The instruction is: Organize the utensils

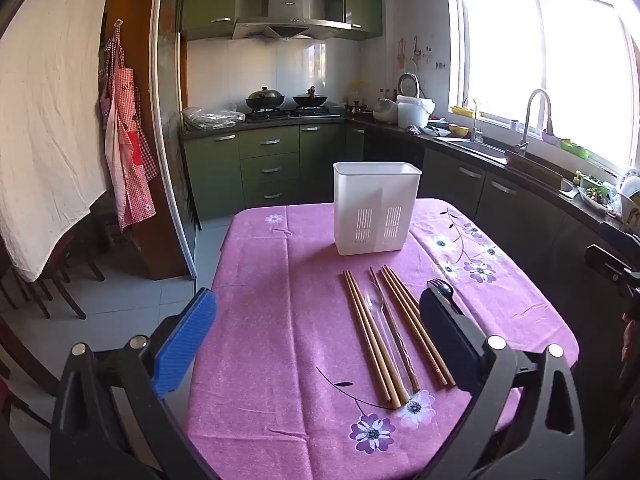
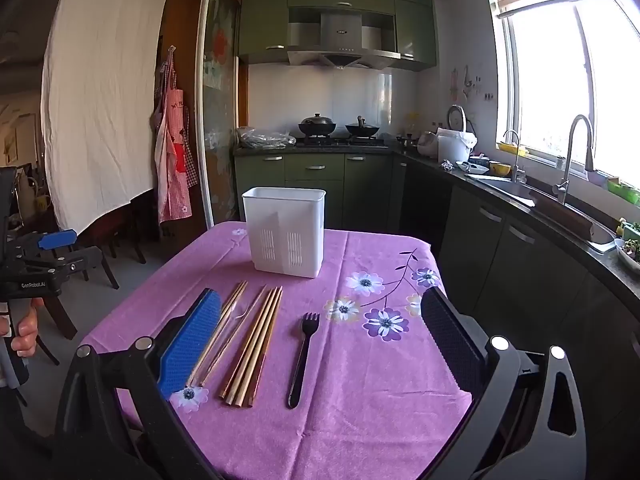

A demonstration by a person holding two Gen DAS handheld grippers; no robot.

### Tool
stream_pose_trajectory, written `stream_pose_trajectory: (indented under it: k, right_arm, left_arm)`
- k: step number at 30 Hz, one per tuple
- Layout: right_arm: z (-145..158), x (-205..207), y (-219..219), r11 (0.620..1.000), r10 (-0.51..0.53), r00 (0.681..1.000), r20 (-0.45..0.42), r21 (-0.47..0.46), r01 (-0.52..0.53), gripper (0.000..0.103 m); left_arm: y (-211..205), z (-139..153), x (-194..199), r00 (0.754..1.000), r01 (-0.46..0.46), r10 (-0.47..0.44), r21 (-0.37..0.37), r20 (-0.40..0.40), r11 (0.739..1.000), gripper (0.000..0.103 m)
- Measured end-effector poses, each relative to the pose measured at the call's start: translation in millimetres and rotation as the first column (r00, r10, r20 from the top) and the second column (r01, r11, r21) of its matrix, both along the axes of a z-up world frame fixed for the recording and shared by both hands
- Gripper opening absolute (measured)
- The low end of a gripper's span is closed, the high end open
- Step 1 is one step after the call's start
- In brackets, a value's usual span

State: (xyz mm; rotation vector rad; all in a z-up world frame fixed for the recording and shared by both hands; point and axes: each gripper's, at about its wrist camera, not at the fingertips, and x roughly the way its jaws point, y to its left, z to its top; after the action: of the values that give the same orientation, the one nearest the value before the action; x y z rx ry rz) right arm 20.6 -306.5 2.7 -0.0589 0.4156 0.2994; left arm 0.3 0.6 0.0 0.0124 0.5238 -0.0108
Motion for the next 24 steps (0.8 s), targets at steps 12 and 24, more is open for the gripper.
stream_pose_trajectory:
  k: [12,24]
  right_arm:
    - [-3.5,1.7,-0.9,1.0,-0.001,1.0,0.0,-0.001,0.001,0.099]
    - [-5.8,3.1,-0.3,1.0,-0.001,1.0,-0.004,-0.004,0.001,0.099]
  left_arm:
    - [-0.6,-4.2,-0.1,1.0,0.003,-0.003,-0.003,-0.005,1.0,0.097]
    - [-0.2,-9.2,3.0,1.0,0.006,-0.006,-0.002,-0.01,1.0,0.097]
